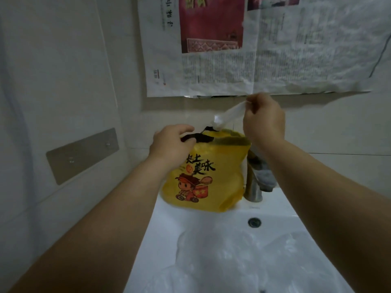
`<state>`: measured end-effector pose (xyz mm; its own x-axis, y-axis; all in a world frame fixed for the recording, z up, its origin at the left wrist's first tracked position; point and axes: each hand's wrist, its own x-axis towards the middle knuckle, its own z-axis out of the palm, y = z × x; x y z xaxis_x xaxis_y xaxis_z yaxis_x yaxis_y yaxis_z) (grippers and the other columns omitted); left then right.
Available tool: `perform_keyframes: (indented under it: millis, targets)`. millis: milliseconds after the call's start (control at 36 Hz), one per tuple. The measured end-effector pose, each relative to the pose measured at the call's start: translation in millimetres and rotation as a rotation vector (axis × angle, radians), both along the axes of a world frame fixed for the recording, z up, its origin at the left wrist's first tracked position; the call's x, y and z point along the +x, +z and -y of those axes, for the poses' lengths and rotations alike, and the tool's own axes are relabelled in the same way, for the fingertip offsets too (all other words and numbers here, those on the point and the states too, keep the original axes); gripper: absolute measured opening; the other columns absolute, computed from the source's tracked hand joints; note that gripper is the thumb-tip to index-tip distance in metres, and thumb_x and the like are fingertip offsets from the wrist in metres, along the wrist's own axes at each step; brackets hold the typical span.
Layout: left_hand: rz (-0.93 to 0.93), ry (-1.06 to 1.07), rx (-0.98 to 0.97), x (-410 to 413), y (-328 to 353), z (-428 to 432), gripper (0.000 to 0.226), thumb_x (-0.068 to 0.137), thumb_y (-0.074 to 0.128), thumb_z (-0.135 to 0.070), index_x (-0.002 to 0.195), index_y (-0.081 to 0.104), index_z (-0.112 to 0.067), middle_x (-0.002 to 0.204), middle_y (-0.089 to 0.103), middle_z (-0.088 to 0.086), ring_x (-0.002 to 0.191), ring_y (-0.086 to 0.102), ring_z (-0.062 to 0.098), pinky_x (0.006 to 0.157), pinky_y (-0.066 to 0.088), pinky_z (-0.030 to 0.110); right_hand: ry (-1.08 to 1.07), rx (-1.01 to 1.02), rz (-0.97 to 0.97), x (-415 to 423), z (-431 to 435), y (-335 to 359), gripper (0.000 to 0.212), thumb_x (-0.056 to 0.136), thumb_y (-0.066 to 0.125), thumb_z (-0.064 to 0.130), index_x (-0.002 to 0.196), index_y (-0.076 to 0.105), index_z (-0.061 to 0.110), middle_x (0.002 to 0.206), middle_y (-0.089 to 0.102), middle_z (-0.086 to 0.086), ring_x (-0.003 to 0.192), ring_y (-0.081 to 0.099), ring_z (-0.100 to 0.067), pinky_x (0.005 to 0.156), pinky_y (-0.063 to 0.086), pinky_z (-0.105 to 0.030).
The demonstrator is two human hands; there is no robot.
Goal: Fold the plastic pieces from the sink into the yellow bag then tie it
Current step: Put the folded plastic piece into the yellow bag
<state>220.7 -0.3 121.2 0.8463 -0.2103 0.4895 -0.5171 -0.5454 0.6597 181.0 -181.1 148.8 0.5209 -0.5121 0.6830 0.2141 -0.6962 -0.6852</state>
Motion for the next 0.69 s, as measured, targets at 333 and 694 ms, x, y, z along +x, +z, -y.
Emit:
perform_keyframes:
  millis: [333,694]
  targets:
    - [0.028,-0.066,-0.163,13,-6,13,0.018,0.094,0.061,-0.015,0.104,0.073,-0.022,0.101,0.067,-0.009,0.098,0.062,0.009,0.086,0.047,0.020,0.247,-0.415,-0.825,33,-15,-6,0.033,0.103,0.034,0.024,0.113,0.059,0.006,0.114,0.056,-0.013,0.103,0.052,-0.027,0.090,0.040,-0.032]
    - [0.107,0.047,-0.250,-18,-8,7,0.036,0.093,0.061,-0.022,0.129,0.060,-0.026,0.135,0.053,-0.003,0.126,0.045,0.011,0.107,0.038,0.030,0.149,-0.154,-0.184,-25,2,-16,0.033,0.100,0.040,0.024,0.121,0.063,0.012,0.094,0.055,0.003,0.085,0.050,-0.013,0.065,0.036,-0.022]
